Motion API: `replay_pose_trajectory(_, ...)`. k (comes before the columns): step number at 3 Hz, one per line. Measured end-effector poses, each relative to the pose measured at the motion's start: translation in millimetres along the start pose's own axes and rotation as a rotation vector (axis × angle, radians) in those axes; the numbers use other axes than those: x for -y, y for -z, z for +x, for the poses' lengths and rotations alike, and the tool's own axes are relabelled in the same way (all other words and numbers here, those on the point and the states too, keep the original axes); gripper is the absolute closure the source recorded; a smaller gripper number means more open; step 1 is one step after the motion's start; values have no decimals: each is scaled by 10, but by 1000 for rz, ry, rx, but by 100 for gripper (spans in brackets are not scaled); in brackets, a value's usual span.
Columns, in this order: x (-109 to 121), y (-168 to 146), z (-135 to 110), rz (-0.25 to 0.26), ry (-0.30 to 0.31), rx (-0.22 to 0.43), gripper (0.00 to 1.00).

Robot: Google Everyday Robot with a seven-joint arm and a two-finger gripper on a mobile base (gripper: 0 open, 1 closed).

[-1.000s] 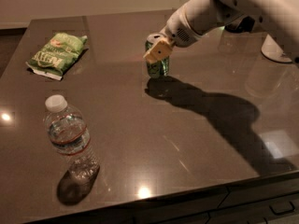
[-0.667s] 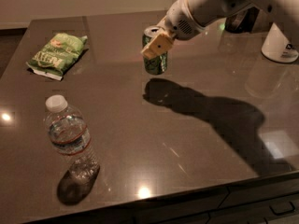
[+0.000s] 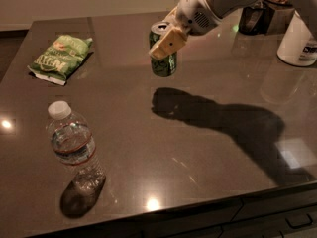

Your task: Pick green can

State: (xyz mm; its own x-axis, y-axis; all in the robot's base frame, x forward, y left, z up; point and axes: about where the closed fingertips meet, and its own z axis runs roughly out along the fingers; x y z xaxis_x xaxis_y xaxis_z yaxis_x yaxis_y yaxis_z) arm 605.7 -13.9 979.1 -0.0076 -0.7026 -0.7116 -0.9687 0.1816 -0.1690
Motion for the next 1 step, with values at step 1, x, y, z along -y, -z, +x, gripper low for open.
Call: replay_pose_trajectory(1,0,-1,0,0,0,0,100)
